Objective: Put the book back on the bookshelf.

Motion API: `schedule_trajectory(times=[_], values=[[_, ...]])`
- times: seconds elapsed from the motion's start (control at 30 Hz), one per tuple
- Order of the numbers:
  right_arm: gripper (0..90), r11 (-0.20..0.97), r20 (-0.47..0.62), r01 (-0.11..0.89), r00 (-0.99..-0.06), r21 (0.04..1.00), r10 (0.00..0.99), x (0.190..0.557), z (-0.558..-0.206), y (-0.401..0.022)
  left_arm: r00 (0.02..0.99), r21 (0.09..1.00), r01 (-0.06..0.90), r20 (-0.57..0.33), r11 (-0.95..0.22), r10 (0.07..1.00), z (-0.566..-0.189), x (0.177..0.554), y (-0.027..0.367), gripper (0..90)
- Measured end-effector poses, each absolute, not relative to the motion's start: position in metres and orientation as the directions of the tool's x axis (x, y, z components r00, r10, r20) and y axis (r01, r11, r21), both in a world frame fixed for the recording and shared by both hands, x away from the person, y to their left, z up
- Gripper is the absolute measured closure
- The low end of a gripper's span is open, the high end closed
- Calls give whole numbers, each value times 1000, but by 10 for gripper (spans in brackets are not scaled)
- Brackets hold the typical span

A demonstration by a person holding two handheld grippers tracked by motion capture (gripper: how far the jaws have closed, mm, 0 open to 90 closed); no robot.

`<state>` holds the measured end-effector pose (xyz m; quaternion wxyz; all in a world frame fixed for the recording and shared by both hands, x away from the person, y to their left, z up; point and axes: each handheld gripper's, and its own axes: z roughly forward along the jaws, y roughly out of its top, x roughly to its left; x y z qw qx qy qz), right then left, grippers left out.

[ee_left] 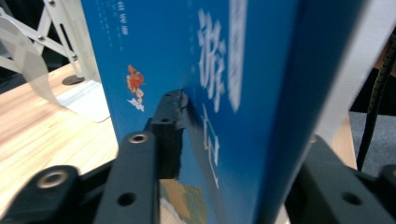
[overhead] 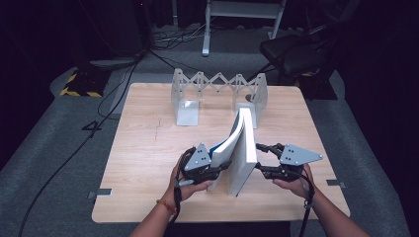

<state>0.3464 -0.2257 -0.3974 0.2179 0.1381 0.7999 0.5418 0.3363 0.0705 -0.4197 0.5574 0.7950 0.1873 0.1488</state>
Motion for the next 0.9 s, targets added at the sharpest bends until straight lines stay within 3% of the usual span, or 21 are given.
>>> schedule_trajectory(times=[0.33,0.6,0.9], values=[[442,440,-217,-34,-903,897,371,340,-412,-208,882,916,147,50,-374,469,-424,303,70,306],[442,442,-208,-33,-912,896,353,340,-418,-193,846,908,179,55,-378,531,-436,291,49,160],[420,435,-209,-29,-904,900,372,343,-418,-189,760,920,221,46,-325,649,-447,291,34,180]])
